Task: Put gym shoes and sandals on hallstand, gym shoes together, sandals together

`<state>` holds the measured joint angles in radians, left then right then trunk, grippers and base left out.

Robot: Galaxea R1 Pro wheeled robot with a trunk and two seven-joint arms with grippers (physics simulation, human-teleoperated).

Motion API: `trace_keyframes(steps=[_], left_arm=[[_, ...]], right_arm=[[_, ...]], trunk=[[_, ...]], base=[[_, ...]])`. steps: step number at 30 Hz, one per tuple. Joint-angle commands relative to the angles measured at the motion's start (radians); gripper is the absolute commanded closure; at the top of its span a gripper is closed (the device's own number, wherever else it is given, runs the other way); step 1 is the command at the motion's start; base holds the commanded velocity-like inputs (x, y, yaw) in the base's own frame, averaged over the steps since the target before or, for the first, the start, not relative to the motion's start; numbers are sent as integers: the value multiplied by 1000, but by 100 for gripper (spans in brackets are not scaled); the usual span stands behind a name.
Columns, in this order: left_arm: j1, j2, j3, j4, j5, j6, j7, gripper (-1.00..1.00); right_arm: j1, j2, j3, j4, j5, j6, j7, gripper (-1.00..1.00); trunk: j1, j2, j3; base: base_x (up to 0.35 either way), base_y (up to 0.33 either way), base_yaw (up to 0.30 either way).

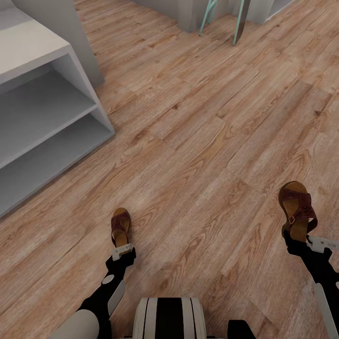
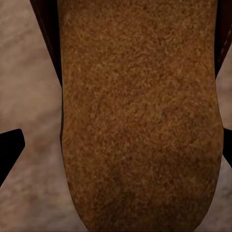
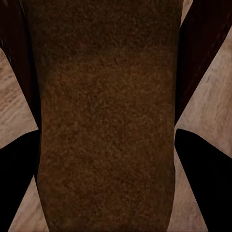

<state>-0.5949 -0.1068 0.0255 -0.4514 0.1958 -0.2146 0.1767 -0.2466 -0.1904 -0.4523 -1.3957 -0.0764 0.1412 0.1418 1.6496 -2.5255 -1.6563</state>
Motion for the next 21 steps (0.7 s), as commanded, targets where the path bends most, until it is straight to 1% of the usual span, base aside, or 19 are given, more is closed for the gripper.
trace_keyframes(steps=[1,14,15,16,21], left_arm=[[0,-1,2,0,4,-3,0,-100],[1,-1,-3,2,3,-8,0,-100],[2,-1,-3,2,3,-11,0,100],[5,-1,-2,5,4,-45,2,100],[6,-1,-3,6,5,-51,1,100]], right_arm=[[0,0,-2,-1,-8,6,6,100],[0,0,-2,-2,-8,6,6,100],[0,0,-2,-2,-8,6,6,100],[0,0,-2,-2,-8,6,6,100],[0,0,-2,-2,-8,6,6,100]], trunk=[[0,0,-1],[0,0,-1],[0,0,-1],[0,0,-1],[0,0,-1]], base=[[0,0,0],[0,0,0],[0,0,0],[0,0,0],[0,0,0]])
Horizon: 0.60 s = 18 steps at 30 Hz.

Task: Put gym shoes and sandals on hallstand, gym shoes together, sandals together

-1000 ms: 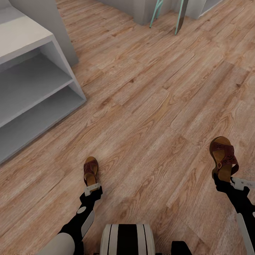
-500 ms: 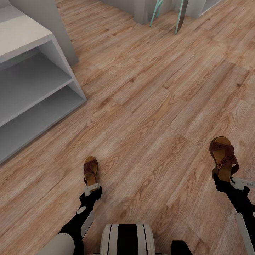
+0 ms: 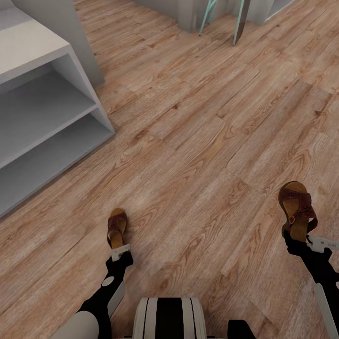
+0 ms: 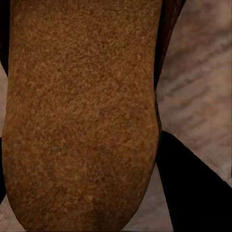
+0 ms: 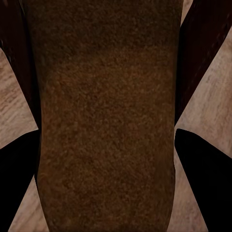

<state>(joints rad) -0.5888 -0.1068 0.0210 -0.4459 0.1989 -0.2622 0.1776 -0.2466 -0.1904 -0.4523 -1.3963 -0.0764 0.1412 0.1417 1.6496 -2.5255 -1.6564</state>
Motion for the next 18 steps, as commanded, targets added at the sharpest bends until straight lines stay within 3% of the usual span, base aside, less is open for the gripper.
trace_keyframes(steps=[1,14,18], left_arm=[[0,-1,2,0,2,-3,0,100],[0,-1,1,-3,1,-3,-1,100],[0,-2,0,-1,2,-2,-1,100]], right_arm=[[0,0,-2,-1,-8,6,6,100],[0,0,-2,-1,-8,6,6,100],[0,0,-2,-1,-8,6,6,100]], trunk=[[0,0,0],[0,0,0],[-2,1,15]], base=[[0,0,0],[0,0,0],[0,0,0]])
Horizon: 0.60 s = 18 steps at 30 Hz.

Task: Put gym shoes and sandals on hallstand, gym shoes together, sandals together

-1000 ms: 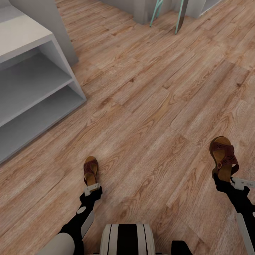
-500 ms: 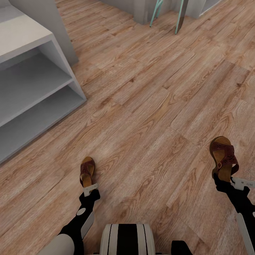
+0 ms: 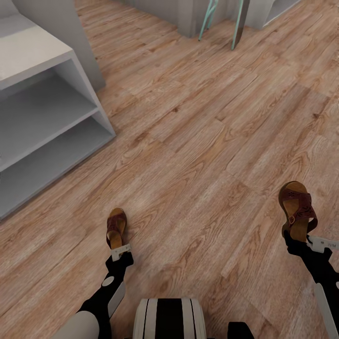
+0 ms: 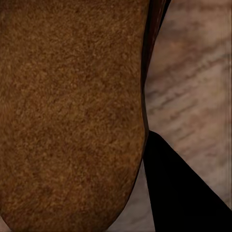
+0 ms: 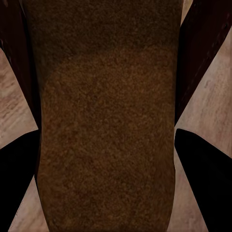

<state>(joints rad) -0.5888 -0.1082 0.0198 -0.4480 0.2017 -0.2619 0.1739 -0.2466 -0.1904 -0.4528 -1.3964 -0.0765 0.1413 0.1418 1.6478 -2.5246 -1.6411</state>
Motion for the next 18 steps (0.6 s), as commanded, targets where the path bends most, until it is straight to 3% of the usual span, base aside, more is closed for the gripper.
trace_keyframes(steps=[1,18], left_arm=[[0,-1,2,1,-1,-2,3,100],[0,1,2,3,-2,-3,3,100]], right_arm=[[0,0,-2,-1,-8,6,6,100],[0,-6,-4,0,-6,6,7,100]], trunk=[[-1,0,3],[-8,4,69]], base=[[0,0,0],[0,0,0]])
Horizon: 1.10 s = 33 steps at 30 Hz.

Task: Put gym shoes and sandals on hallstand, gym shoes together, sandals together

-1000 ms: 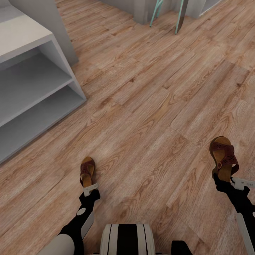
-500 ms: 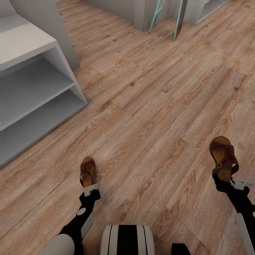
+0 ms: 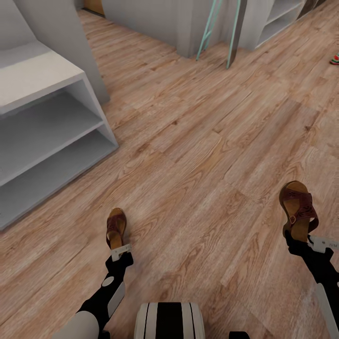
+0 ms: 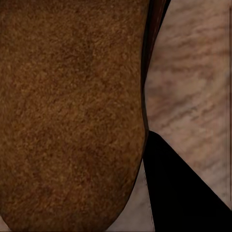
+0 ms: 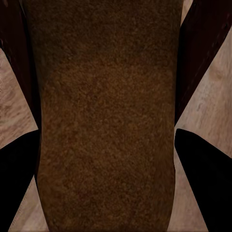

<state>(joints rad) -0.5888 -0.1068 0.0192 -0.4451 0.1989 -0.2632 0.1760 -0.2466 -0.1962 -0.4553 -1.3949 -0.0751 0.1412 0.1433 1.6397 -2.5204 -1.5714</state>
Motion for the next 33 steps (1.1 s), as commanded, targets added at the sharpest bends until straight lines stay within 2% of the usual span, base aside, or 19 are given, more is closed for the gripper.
trace_keyframes(steps=[1,13,14,16,33], left_arm=[[0,-1,2,0,1,-2,0,100],[0,-1,2,1,1,-2,0,100],[0,-1,2,0,1,-2,0,100],[0,-1,2,0,1,-2,0,100],[1,-1,4,-8,1,-2,0,100]], right_arm=[[0,1,-1,-1,-8,6,6,100],[14,7,0,-25,-4,5,6,100],[26,9,1,-27,45,2,6,100],[26,9,1,-27,51,2,6,100],[27,9,1,-25,57,1,7,100]], trunk=[[-1,0,3],[-6,3,53],[-6,3,58],[-7,4,69],[-15,8,161]], base=[[0,0,0],[0,0,0],[0,0,0],[0,0,0],[0,0,0]])
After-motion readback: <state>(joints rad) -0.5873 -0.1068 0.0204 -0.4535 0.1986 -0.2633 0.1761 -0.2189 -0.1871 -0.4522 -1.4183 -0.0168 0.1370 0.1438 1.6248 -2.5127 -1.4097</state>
